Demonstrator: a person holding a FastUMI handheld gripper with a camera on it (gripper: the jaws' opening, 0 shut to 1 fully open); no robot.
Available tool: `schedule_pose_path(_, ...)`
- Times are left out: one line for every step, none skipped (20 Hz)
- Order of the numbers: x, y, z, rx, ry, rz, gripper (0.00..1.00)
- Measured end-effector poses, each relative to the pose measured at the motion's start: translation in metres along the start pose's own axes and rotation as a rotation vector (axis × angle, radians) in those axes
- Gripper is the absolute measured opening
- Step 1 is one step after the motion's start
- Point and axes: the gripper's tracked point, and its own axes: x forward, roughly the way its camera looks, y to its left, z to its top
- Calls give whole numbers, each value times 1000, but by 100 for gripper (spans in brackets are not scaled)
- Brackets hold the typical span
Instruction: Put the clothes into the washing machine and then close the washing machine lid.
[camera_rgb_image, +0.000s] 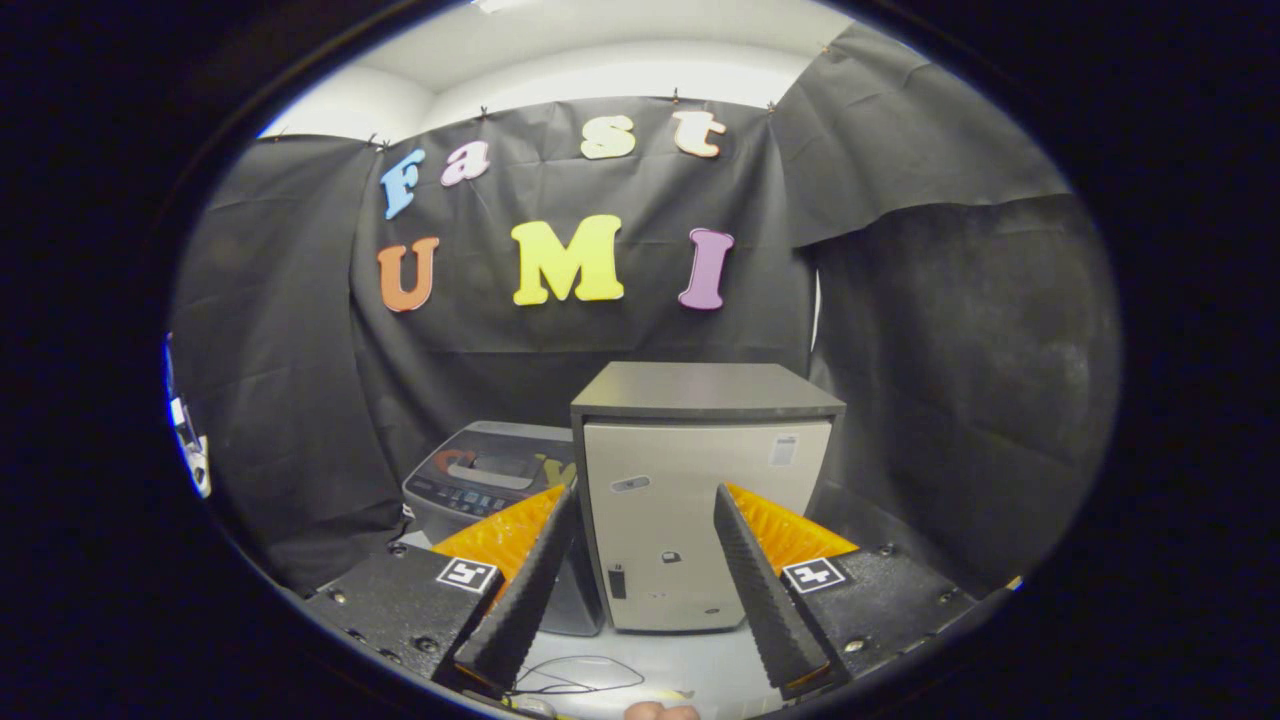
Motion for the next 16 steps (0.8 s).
schedule_pose_path(0, -1, 1, 2, 0, -2, 89)
schedule_pose_path(-1, -1, 1, 4, 0, -3, 89)
schedule_pose_path(0, -1, 1, 4, -1, -4, 89)
schedule_pose_path(0, -2, 2, 3, -3, -5, 89)
schedule_pose_path(0, -2, 2, 0, -2, -6, 89)
schedule_pose_path(0, -2, 2, -1, -3, -5, 89)
schedule_pose_path(-1, -3, 1, -1, -1, -7, 89)
schedule_pose_path(-1, -4, 1, 0, 0, -9, 89)
schedule_pose_path(-1, -4, 2, 3, 0, -10, 89)
schedule_pose_path(-1, -5, 3, 5, 0, -11, 89)
schedule_pose_path(-2, -6, 3, 6, -1, -11, 89)
schedule_pose_path(-2, -7, 3, 6, -2, -10, 89)
schedule_pose_path(-3, -8, 3, 3, -1, -10, 89)
schedule_pose_path(-3, -8, 3, 0, -2, -9, 89)
schedule_pose_path(-4, -8, 4, -4, -1, -6, 89)
schedule_pose_path(-3, -8, 5, -6, 0, -5, 89)
